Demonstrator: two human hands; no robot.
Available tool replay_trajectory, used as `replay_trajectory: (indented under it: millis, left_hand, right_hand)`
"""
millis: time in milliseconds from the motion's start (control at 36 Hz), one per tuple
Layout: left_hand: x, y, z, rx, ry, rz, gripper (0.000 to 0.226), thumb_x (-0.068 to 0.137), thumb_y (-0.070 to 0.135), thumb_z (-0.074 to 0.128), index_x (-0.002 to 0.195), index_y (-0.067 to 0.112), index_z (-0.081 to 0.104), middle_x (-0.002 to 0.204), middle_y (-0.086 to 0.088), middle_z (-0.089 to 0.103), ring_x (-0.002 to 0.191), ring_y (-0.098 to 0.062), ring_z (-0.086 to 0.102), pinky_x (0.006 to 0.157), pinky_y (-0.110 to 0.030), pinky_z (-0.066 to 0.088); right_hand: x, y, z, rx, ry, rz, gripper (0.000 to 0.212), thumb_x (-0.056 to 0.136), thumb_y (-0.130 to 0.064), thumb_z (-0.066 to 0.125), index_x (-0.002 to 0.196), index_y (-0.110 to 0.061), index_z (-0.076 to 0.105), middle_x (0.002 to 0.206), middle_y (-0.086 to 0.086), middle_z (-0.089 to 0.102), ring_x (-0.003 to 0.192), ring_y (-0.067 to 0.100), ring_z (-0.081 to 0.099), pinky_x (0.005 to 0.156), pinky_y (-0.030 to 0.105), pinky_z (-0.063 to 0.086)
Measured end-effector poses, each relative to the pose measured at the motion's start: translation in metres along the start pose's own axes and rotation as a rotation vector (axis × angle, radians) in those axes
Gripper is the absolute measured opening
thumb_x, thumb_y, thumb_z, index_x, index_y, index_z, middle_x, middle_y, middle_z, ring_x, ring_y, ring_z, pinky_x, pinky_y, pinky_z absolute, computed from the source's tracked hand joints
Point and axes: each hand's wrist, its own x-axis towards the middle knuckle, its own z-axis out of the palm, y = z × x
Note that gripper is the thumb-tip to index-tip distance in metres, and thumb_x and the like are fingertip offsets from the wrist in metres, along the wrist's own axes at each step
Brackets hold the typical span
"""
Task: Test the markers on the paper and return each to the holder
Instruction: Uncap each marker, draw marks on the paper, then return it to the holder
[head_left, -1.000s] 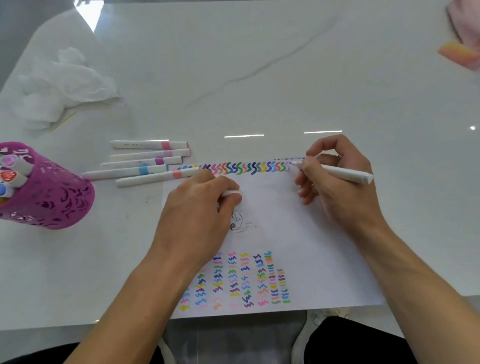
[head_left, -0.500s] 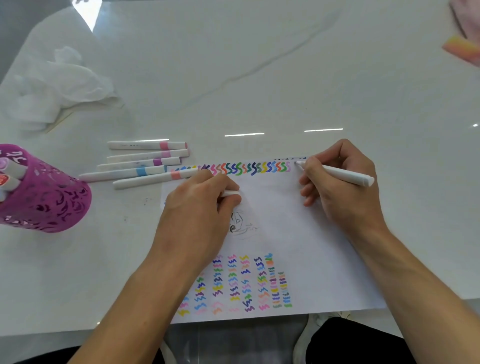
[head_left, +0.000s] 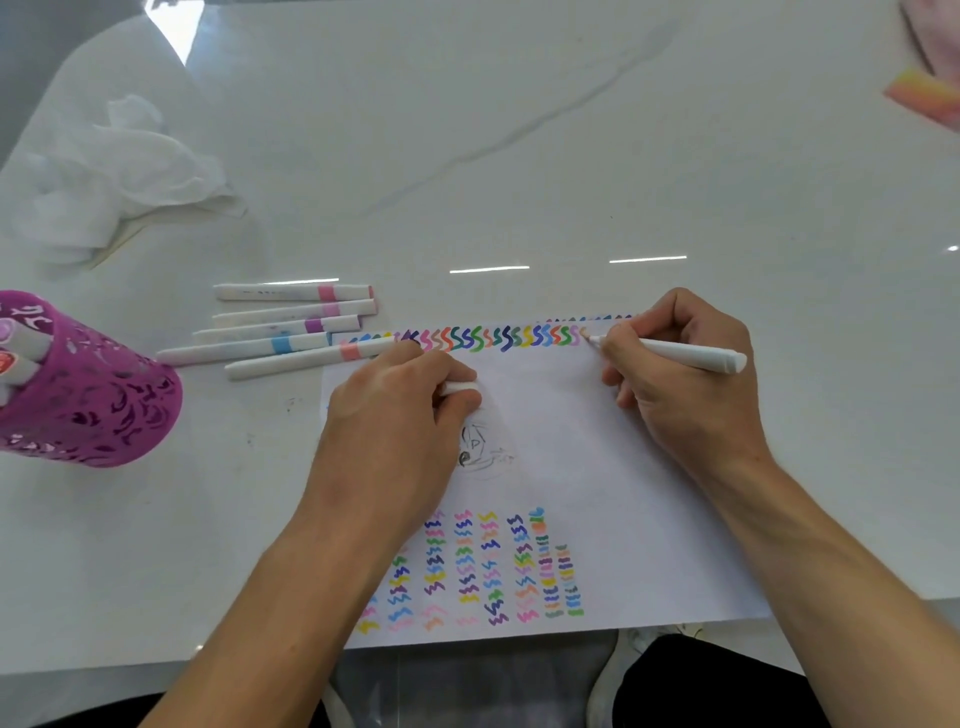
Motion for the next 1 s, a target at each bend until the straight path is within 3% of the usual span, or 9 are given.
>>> replay_trajectory:
  millis: [167,278,333,472,611,750,861,1000]
  left_hand:
    - [0.001,0.001,-0.001,-0.010,0.000,-0.008,0.013,0.092,0.033,0.069,0.103,0.032,0.076,0.081,0.020,0.053,0.078,-0.002,0.047,0.071,-0.013,0.028]
    - [0.001,0.002,-0.001,-0.005,-0.009,-0.016,0.012,0.092,0.033,0.068,0.101,0.033,0.076,0.079,0.020,0.051,0.077,-0.002,0.047,0.067,-0.011,0.030]
    - [0.000,0.002,-0.001,-0.010,-0.007,-0.021,0.011,0.092,0.034,0.068,0.100,0.033,0.075,0.079,0.021,0.051,0.076,-0.002,0.047,0.067,-0.007,0.032]
    - [0.000,0.002,-0.004,0.015,0.019,-0.022,0.011,0.092,0.031,0.068,0.100,0.030,0.076,0.085,0.017,0.056,0.077,-0.005,0.048,0.065,-0.014,0.029]
    - [-0.003,0.004,-0.006,0.024,0.057,-0.012,0.016,0.095,0.030,0.065,0.108,0.029,0.075,0.094,0.015,0.060,0.083,-0.005,0.050,0.071,-0.013,0.028]
    - [-0.003,0.007,-0.009,-0.158,0.046,-0.061,0.023,0.097,0.028,0.063,0.117,0.032,0.073,0.088,0.020,0.059,0.082,-0.004,0.056,0.074,-0.012,0.034]
    - [-0.003,0.008,-0.012,-0.298,0.029,-0.114,0.020,0.097,0.028,0.063,0.114,0.038,0.068,0.089,0.018,0.070,0.078,-0.001,0.066,0.075,-0.019,0.049]
    - [-0.007,0.008,-0.013,-0.421,-0.019,-0.112,0.013,0.099,0.022,0.060,0.103,0.034,0.065,0.084,0.021,0.072,0.069,0.000,0.066,0.064,-0.006,0.046]
  right_hand:
    - [0.000,0.000,0.000,0.012,-0.044,0.005,0.025,0.084,-0.007,0.075,0.070,-0.009,0.054,0.057,0.006,0.068,0.042,0.010,0.058,0.040,0.022,0.045]
    - [0.000,-0.002,-0.001,0.068,-0.041,0.004,0.026,0.088,-0.010,0.075,0.072,-0.015,0.055,0.060,0.008,0.069,0.044,0.013,0.060,0.041,0.023,0.044]
    - [0.001,-0.004,-0.004,0.155,-0.006,0.002,0.023,0.090,-0.013,0.073,0.076,-0.018,0.056,0.063,0.010,0.070,0.045,0.019,0.059,0.041,0.023,0.041]
    - [-0.001,-0.013,-0.008,0.212,0.021,-0.034,0.012,0.092,-0.014,0.072,0.092,-0.019,0.060,0.067,0.006,0.069,0.050,0.021,0.059,0.044,0.025,0.044]
    - [-0.005,-0.025,-0.004,0.174,-0.008,-0.053,0.016,0.083,-0.015,0.072,0.076,-0.021,0.058,0.056,-0.007,0.056,0.047,0.010,0.046,0.047,0.018,0.039]
    - [-0.015,-0.037,0.007,0.181,-0.163,-0.080,0.009,0.085,-0.013,0.080,0.085,-0.016,0.071,0.063,-0.006,0.062,0.055,0.009,0.050,0.052,0.020,0.041]
    - [-0.023,-0.046,0.013,0.243,-0.237,-0.068,0.007,0.078,-0.017,0.076,0.080,-0.024,0.077,0.077,0.013,0.072,0.060,0.012,0.057,0.055,0.024,0.047]
    - [-0.029,-0.049,0.015,0.314,-0.261,-0.035,0.013,0.089,-0.017,0.062,0.090,-0.013,0.075,0.078,0.008,0.075,0.065,0.020,0.065,0.059,0.029,0.054]
